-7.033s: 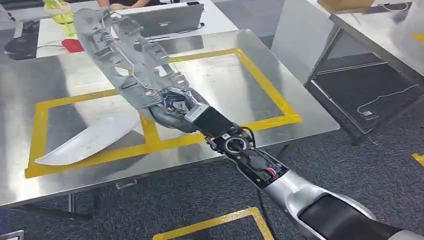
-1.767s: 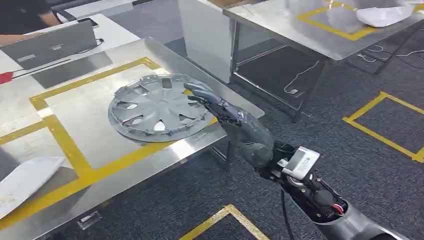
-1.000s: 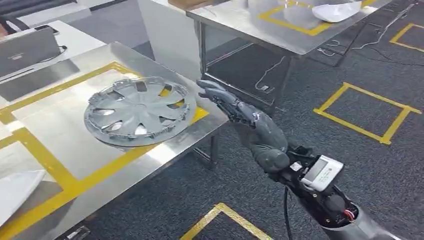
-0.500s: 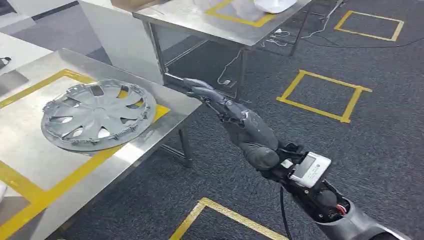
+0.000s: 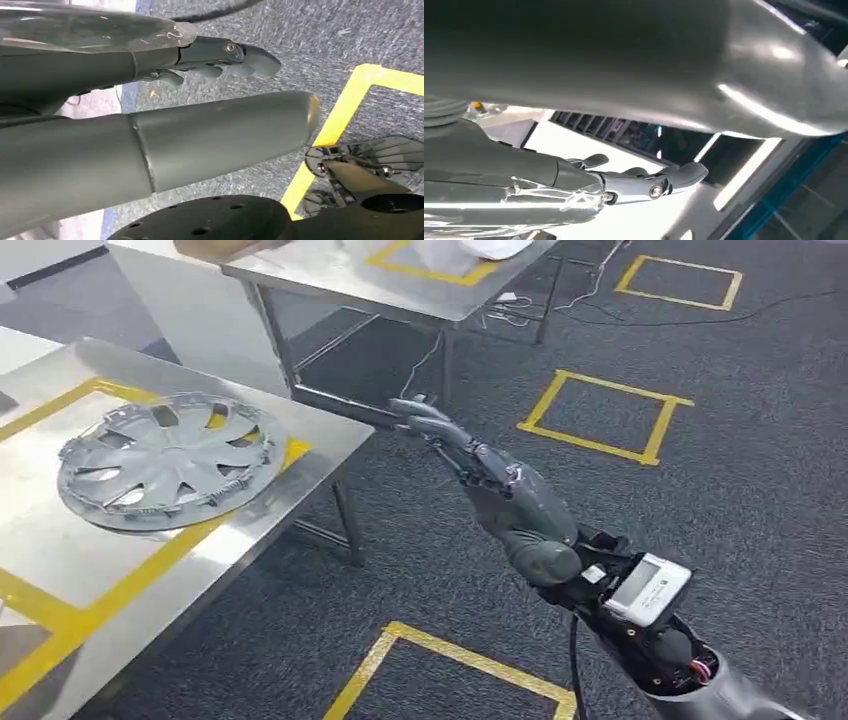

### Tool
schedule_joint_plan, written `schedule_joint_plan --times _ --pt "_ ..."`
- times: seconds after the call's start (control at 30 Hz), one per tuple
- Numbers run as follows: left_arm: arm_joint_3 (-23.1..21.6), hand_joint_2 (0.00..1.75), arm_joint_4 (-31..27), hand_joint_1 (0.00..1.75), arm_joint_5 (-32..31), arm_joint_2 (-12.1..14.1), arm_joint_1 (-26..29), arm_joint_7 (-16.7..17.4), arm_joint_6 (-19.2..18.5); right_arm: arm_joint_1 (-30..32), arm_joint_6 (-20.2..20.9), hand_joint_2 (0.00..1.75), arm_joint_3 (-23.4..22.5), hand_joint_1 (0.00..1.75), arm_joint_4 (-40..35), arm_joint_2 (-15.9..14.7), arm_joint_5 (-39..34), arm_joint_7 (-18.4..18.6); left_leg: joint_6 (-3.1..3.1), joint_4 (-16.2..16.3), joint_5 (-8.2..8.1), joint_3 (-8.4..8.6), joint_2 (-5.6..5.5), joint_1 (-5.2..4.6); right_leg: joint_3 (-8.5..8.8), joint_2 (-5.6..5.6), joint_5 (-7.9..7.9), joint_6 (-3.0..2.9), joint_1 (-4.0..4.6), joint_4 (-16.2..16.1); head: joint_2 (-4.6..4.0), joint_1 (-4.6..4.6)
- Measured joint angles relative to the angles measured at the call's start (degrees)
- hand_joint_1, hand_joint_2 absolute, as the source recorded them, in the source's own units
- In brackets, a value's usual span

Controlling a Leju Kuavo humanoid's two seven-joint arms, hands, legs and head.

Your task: Take the parts from the cabinet and place them on the table.

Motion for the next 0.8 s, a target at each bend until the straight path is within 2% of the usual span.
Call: schedule_joint_plan --times 0.07,0.1,0.13,0.17,0.2,0.23,0.27,0.3,0.33,0.37,0.4,0.43,0.47,0.5,0.6,0.63,0.67,0.7,0.73,0.77,0.8 --pt "0.0 0.0 0.0 0.0 0.0 0.0 -0.1 0.0 0.1 0.1 0.0 0.0 -0.1 0.0 -0.1 0.0 0.0 0.0 -0.56 -0.1 0.37 0.05 1.05 0.14 -0.69 1.02 0.27 -0.72 0.13 -0.1 0.0 -0.13" --pt "0.0 0.0 0.0 0.0 0.0 0.0 -0.2 0.0 0.1 0.1 0.0 0.0 -0.1 0.0 -0.1 0.0 0.0 0.0 -0.79 -0.1 0.5 0.12 1.53 0.1 -0.79 1.6 0.68 -1.27 -0.13 -0.5 0.0 -0.15" --pt "0.0 0.0 0.0 0.0 0.1 0.1 -0.2 0.0 0.1 0.1 0.0 0.0 -0.1 0.0 -0.1 0.0 0.0 0.0 -1.29 0.5 -0.25 -0.23 0.02 0.28 -0.65 1.9 1.3 -1.7 -0.62 -1.0 0.0 -0.28" --pt "0.0 0.0 0.0 0.0 0.1 0.2 -0.2 0.0 0.2 0.0 0.0 0.0 -0.1 0.0 -0.1 -0.1 0.0 0.0 -1.75 2.9 -2.38 -1.24 -2.76 0.31 -1.1 2.43 1.69 -2.04 -0.66 -1.0 0.0 -0.65" --pt "0.0 0.0 0.0 0.0 0.2 0.1 -0.2 0.0 0.2 0.0 -0.1 0.0 -0.1 0.0 -0.1 -0.1 0.0 0.0 -1.92 7.5 -5.3 -3.25 -4.25 0.49 -1.6 2.7 1.99 -2.45 -0.66 -1.0 0.0 -1.25" --pt "0.0 0.0 0.0 0.0 0.2 0.1 0.0 0.0 0.2 0.1 -0.1 0.0 -0.1 0.0 -0.1 -0.1 0.0 0.0 -2.12 12.7 -7.89 -5.41 -4.82 0.62 -2.06 3.21 2.24 -2.6 -0.65 -1.0 0.0 -1.7" --pt "0.0 0.0 0.0 0.0 0.2 0.1 0.1 0.0 0.2 0.2 -0.1 0.0 -0.1 0.0 -0.1 -0.1 0.0 0.1 -2.28 17.2 -9.66 -7.3 -5.0 0.68 -2.44 3.82 2.49 -2.56 -0.64 -1.0 0.0 -1.83" --pt "0.0 0.0 0.0 0.0 0.2 0.1 0.2 0.0 0.2 0.4 -0.1 0.0 -0.1 0.0 -0.1 -0.1 0.0 0.1 -2.45 19.6 -9.93 -8.22 -5.01 0.79 -2.71 4.5 2.74 -2.5 -0.64 -1.0 0.0 -1.9" --pt "0.0 0.0 0.0 0.0 0.2 0.1 0.3 0.0 0.2 0.5 -0.1 0.0 -0.1 0.0 -0.1 -0.1 0.0 0.1 -2.53 18.6 -8.59 -7.51 -5.02 0.92 -2.8 5.19 2.87 -2.38 -0.68 -0.9 0.0 -1.99" --pt "0.0 0.0 0.0 0.0 0.3 0.1 0.3 0.0 0.2 0.5 -0.1 0.0 -0.1 0.0 -0.1 -0.1 0.0 0.1 -2.51 15.2 -6.3 -5.53 -5.05 1.05 -2.83 5.79 2.93 -2.3 -0.73 -0.9 0.0 -2.07" --pt "0.0 0.0 0.0 0.0 0.2 0.2 0.3 0.0 0.3 0.5 -0.1 0.0 -0.1 0.0 -0.1 -0.1 0.0 0.1 -2.48 9.6 -3.49 -2.59 -5.27 1.27 -2.81 6.38 2.93 -2.24 -0.77 -0.7 0.0 -2.21" --pt "0.0 0.0 0.0 0.0 0.2 0.3 0.3 0.0 0.3 0.4 -0.1 0.0 -0.1 0.0 -0.1 -0.1 0.0 0.1 -2.41 4.1 -1.27 0.25 -6.1 1.45 -2.84 6.9 2.86 -2.08 -0.84 -0.4 0.0 -2.29" --pt "0.0 0.0 0.0 0.0 0.2 0.3 0.3 0.0 0.3 0.4 -0.1 0.0 -0.1 0.0 -0.1 -0.1 0.0 0.0 -2.21 0.5 -1.5 1.91 -8.21 1.69 -3.29 7.22 2.74 -1.83 -0.86 -0.1 0.0 -2.38" --pt "0.0 0.0 0.0 0.0 0.2 0.3 0.3 0.0 0.3 0.4 -0.1 0.0 -0.1 0.0 -0.1 -0.1 0.0 0.0 -2.08 0.4 -1.26 2.09 -8.64 1.51 -3.82 7.82 2.81 -1.41 -0.71 0.2 0.0 -2.49" --pt "0.0 0.0 0.0 0.0 0.2 0.3 0.2 0.0 0.3 0.4 -0.1 0.0 -0.2 0.0 -0.1 -0.1 0.0 0.1 -1.54 0.1 -1.56 1.82 -7.58 1.51 -4.28 9.17 3.21 -0.49 -0.73 0.4 0.0 -2.03" --pt "0.0 0.0 0.0 0.0 0.2 0.0 0.2 0.0 0.3 0.4 -0.1 0.0 -0.2 0.0 -0.1 -0.1 0.0 0.0 -1.13 -0.4 -1.32 1.91 -6.83 1.93 -4.5 8.95 2.69 -0.14 -0.86 0.9 0.0 -2.01" --pt "0.0 0.0 0.0 0.0 0.2 0.1 0.2 0.0 0.3 0.4 -0.1 0.0 -0.3 0.0 -0.1 -0.2 0.0 0.0 -0.9 -0.4 -1.29 1.9 -6.47 1.83 -5.32 6.44 1.25 0.15 -0.66 3.0 0.0 -1.77" --pt "0.0 0.0 0.0 0.0 0.2 0.1 0.2 0.0 0.3 0.4 -0.1 0.0 -0.4 0.0 -0.1 -0.3 0.0 0.0 -0.43 -0.4 -1.29 1.83 -5.9 1.74 -7.29 5.06 -1.13 0.33 -0.73 7.2 0.0 -1.07" --pt "0.0 0.0 0.0 0.0 0.2 0.1 0.3 0.0 0.3 0.4 -0.1 0.0 -0.5 0.0 -0.1 -0.3 0.0 0.0 -0.35 -0.4 -1.29 1.76 -5.37 1.61 -9.73 4.49 -3.61 0.53 -0.89 12.5 0.0 -0.72" --pt "0.0 0.0 0.0 0.0 0.2 0.1 0.3 0.0 0.3 0.6 -0.1 0.0 -0.6 0.0 -0.1 -0.3 0.0 0.0 -0.32 -0.4 -1.3 1.7 -4.77 1.51 -11.87 4.27 -5.35 0.68 -1.03 17.2 0.0 -0.57" --pt "0.0 0.0 0.0 0.0 0.2 0.2 0.3 0.0 0.3 0.7 -0.1 0.0 -0.7 0.0 -0.1 -0.3 0.0 0.0 -0.31 -0.4 -1.3 1.69 -4.18 1.4 -13.26 4.15 -6.03 0.8 -1.12 20.3 0.0 -0.46"
